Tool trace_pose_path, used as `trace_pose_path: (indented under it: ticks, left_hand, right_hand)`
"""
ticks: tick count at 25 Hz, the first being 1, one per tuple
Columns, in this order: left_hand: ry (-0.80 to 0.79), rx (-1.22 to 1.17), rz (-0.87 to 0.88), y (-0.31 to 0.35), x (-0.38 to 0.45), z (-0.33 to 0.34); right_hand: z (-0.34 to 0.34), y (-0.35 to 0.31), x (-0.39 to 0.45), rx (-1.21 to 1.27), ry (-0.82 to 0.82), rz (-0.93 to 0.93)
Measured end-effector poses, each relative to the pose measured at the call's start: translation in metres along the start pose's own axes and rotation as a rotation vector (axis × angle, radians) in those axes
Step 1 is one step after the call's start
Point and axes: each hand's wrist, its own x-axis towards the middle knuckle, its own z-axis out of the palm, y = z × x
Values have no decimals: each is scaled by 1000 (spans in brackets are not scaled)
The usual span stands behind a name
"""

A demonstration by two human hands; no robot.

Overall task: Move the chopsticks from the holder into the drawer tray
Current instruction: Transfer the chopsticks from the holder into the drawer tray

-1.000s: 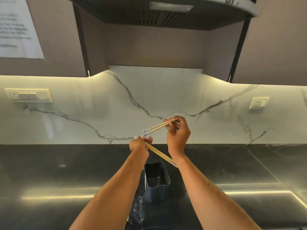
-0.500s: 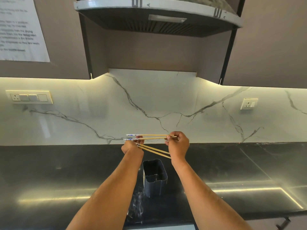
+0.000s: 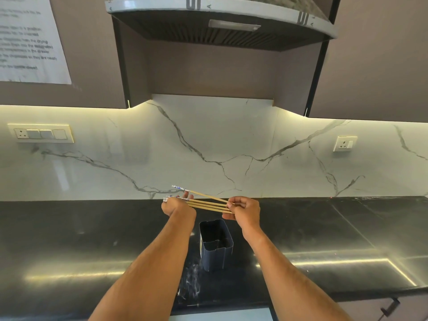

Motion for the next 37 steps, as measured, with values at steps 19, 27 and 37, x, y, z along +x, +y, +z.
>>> trace_pose_path:
  ticks: [19,27,37]
  left_hand:
    - [-391,150,77,-15,16,-10]
    - [-474,172,83,-27,24,-16]
    - [-474,158,70,-33,32,-25]
  right_hand:
    - [9,21,8,523,-12,473]
    - [26,28,14,481,-72,462]
    - [40,19,21,-668,-465,-176]
